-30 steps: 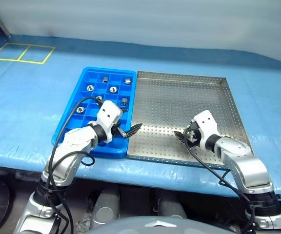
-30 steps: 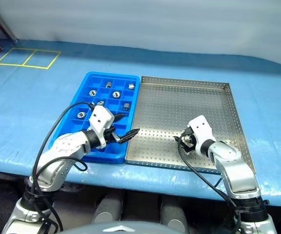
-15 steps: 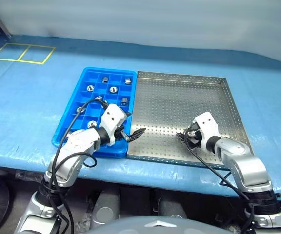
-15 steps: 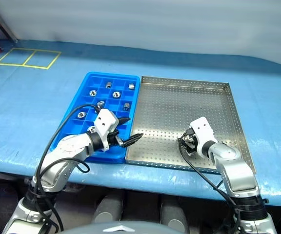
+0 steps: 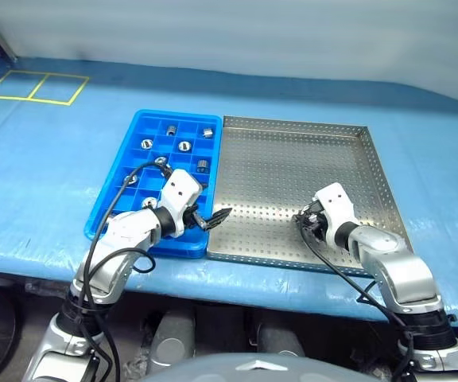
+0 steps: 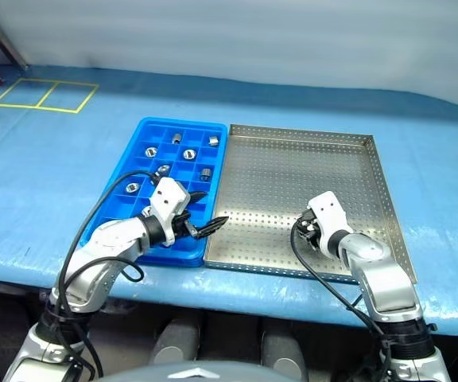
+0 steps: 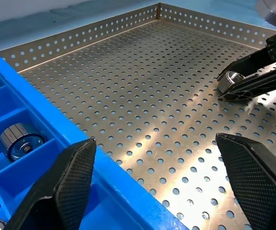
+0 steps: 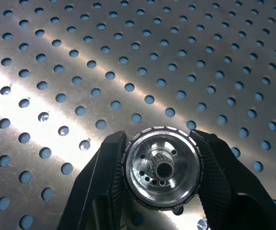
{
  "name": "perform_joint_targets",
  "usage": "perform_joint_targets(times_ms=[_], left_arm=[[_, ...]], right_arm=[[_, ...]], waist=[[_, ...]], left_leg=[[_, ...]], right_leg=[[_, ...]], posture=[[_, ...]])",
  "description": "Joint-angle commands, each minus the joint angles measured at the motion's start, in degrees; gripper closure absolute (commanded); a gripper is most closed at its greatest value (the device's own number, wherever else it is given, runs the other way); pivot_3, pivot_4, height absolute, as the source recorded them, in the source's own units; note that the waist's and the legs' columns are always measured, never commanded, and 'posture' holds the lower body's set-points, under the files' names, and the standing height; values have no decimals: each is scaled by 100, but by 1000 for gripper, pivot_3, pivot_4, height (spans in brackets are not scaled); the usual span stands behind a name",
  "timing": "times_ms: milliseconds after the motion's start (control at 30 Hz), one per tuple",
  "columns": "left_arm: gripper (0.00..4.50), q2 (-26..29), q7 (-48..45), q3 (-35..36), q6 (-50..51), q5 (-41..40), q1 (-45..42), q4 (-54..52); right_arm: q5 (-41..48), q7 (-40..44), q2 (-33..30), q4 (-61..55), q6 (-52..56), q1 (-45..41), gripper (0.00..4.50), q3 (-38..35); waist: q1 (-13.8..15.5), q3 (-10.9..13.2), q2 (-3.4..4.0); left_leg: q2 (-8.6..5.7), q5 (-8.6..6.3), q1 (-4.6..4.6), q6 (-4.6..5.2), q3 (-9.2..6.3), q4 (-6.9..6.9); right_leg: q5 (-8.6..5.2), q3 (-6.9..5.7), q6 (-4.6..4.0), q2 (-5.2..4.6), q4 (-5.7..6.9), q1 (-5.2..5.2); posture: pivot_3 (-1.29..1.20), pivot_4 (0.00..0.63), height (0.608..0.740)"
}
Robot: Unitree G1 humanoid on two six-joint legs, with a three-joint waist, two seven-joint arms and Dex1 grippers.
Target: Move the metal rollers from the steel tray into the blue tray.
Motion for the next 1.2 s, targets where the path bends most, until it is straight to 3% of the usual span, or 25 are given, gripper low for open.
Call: perform_joint_targets(times_ms=[33, 200, 467, 733, 1200], left_arm=[[131, 125, 127, 503, 11, -116, 196, -499], [131, 467, 169, 1042, 178, -211, 829, -987], [131, 622, 469, 1735, 400, -278, 1497, -1502], [131, 526, 720, 1749, 465, -278, 1771, -1723], [131, 491, 899, 1697, 494, -289, 1739, -1703]], right_arm=[[145, 216, 96, -333, -296, -325, 2746, 165], [286, 497, 517, -399, -487, -875, 2746, 782], [250, 798, 1121, 142, -855, -1775, 2746, 1481], [179, 916, 1357, 804, -1171, -2243, 2746, 1586], [72, 1073, 1595, 1018, -1237, -2372, 2746, 1843]], waist=[[-44, 0, 0], [-115, 0, 0], [92, 2, -2], [352, 2, -2], [509, 1, -2]], left_leg=[[1, 0, 0, 0, 0, -1], [4, 0, 3, 0, -4, -8], [2, 0, 2, 0, -4, -7], [3, 0, 0, -1, -5, -11], [4, 0, 0, -1, -5, -20]], right_leg=[[0, 0, 0, 0, 0, -1], [-1, -3, -2, 3, 2, -2], [-1, -5, -2, 0, 0, -1], [-2, -8, -4, 0, -2, -4], [-5, -11, -9, 1, -2, -9]], posture=[[247, 150, 740], [299, 150, 740], [384, 150, 740], [430, 150, 740], [437, 150, 740]])
